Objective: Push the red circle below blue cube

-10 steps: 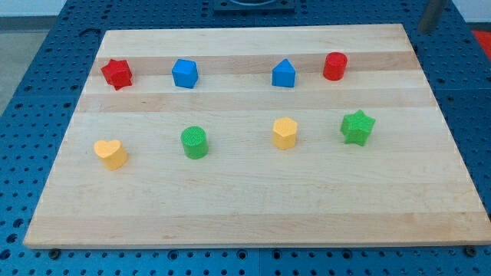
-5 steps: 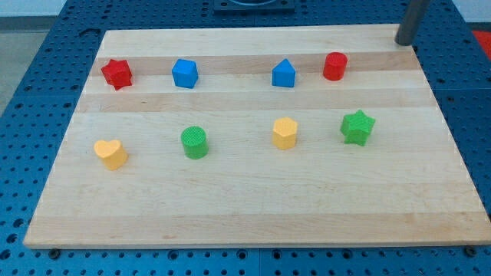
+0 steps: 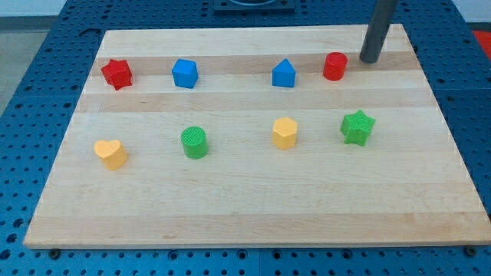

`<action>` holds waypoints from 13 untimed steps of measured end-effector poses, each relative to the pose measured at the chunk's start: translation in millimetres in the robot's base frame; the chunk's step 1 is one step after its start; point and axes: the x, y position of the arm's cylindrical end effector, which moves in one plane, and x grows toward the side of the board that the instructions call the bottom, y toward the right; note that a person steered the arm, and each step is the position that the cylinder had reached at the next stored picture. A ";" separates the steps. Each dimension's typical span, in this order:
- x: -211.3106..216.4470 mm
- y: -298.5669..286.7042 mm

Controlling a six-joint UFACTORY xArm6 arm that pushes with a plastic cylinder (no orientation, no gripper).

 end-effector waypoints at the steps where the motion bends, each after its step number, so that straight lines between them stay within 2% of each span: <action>1: -6.2 -11.2; 2: 9.2 -49.4; 3: 47.2 -71.8; 4: 71.1 -72.7; 5: 68.7 -52.3; 6: 68.3 -7.3; 7: 79.2 -31.0; 8: 79.1 -87.4; 9: 84.3 -167.9; 10: 90.2 -193.6; 12: 90.4 -128.4; 13: 106.6 -127.1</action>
